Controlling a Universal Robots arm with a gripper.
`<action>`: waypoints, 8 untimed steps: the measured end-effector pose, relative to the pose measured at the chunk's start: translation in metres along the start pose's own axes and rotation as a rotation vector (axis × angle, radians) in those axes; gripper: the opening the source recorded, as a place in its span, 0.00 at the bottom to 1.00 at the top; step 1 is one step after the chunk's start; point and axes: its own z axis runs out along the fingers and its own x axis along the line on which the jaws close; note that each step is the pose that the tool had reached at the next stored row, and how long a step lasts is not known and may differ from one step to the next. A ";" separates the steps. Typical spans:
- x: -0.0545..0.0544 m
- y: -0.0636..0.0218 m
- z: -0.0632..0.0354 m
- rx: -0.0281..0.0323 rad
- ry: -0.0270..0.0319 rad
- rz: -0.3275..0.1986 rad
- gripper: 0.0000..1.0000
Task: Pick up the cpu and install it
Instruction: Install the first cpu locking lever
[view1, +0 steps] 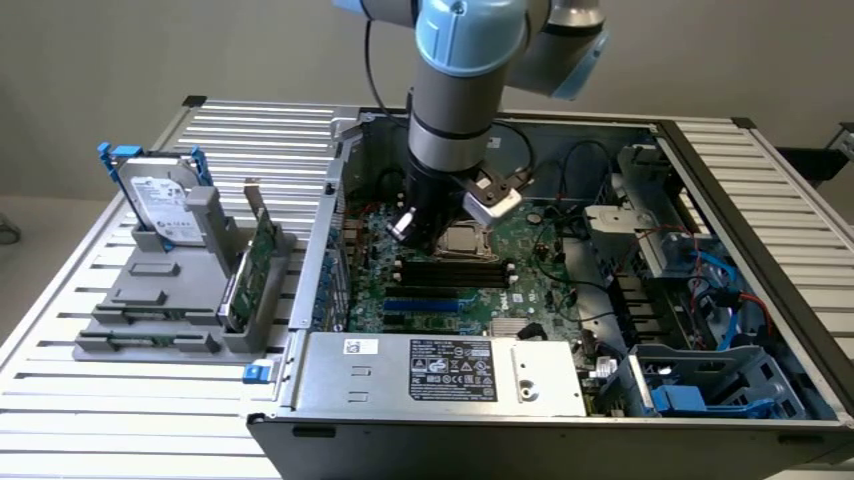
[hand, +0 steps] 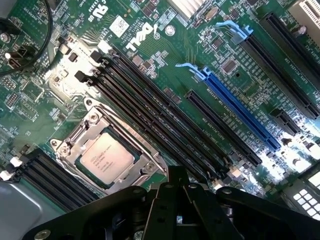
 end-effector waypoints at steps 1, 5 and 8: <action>0.000 -0.0004 0.0011 0.0003 0.0010 0.003 0.11; 0.000 -0.0019 0.0045 0.0010 0.0041 0.018 0.11; 0.000 -0.0027 0.0065 0.0005 0.0063 0.031 0.11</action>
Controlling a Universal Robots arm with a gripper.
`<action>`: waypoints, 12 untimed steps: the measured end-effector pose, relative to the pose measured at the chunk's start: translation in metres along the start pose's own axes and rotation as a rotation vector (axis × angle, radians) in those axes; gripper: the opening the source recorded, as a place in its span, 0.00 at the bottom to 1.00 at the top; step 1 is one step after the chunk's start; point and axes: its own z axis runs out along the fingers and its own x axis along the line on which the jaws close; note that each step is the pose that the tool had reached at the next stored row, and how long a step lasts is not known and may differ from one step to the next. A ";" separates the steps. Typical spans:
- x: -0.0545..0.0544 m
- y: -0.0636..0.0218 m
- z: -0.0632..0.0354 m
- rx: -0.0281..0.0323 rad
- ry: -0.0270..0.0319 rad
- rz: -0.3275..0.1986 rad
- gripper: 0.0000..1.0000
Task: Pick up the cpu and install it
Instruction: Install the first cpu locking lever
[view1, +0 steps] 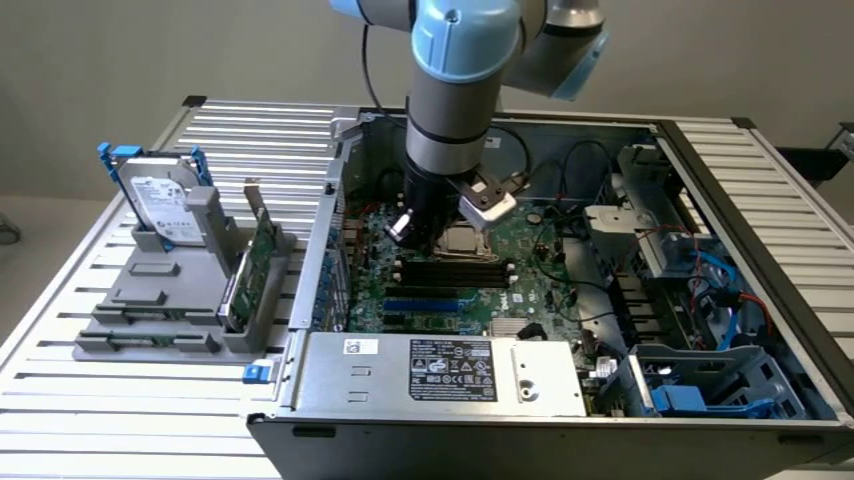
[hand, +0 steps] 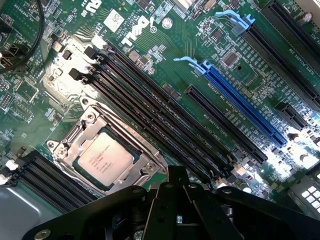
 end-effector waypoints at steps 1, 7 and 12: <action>0.000 -0.0002 0.0005 -0.0002 0.0006 0.004 0.11; 0.000 -0.0012 0.0041 -0.0014 0.0051 0.032 0.11; 0.000 -0.0025 0.0075 -0.0024 0.0083 0.058 0.11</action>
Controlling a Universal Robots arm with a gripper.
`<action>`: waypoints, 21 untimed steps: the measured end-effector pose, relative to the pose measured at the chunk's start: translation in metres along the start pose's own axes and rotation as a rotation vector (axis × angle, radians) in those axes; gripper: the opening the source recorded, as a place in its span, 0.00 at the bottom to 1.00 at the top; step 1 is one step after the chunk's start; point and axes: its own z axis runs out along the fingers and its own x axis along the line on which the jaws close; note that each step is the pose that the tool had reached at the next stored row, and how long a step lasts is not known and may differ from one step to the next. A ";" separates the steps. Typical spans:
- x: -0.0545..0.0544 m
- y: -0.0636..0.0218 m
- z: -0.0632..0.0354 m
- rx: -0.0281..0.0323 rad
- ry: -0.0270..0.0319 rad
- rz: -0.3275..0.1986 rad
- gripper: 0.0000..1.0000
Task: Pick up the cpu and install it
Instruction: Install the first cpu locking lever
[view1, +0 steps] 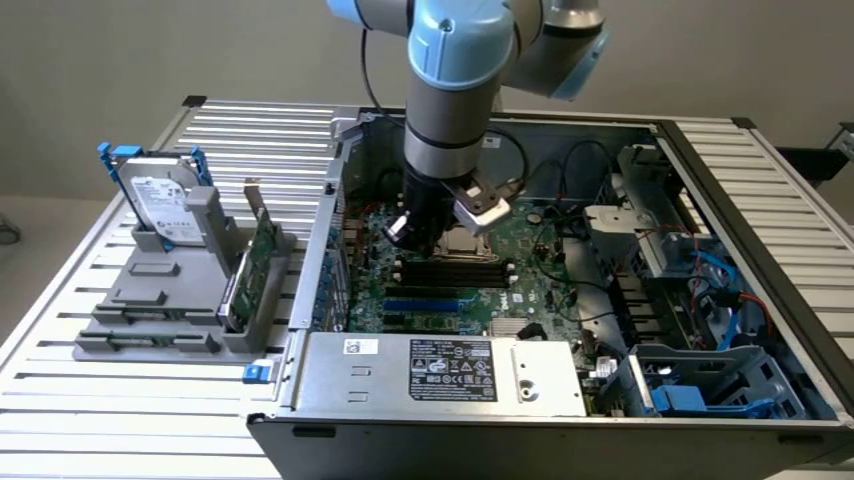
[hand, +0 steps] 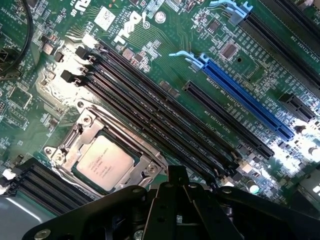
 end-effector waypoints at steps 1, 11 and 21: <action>0.000 -0.0002 0.0007 -0.0002 0.0005 0.005 0.11; -0.001 -0.0019 0.0057 -0.0021 0.0073 0.066 0.11; 0.001 -0.0035 0.0067 -0.0043 0.0144 0.120 0.11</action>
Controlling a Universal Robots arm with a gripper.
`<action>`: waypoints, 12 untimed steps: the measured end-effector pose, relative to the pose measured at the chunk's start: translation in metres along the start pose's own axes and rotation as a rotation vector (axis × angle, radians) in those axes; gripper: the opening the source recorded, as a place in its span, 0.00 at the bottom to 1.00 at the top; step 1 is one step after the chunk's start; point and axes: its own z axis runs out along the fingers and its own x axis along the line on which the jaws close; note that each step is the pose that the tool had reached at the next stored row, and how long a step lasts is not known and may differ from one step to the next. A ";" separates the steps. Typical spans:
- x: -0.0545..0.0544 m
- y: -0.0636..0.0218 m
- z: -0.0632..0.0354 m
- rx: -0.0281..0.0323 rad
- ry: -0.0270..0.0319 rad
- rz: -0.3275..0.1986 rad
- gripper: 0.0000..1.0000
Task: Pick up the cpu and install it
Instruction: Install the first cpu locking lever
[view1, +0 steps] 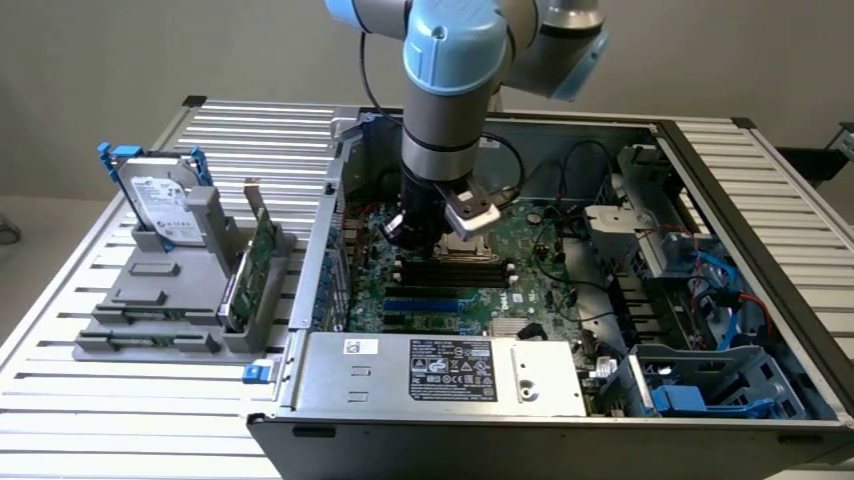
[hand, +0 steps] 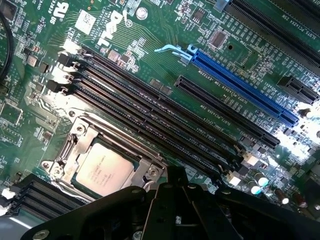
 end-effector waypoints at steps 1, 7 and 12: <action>0.000 -0.0003 0.0003 -0.0002 0.0007 0.004 0.11; 0.001 -0.0015 0.0011 -0.0013 0.0028 0.025 0.11; 0.001 -0.0017 0.0011 -0.0103 -0.0021 0.040 0.11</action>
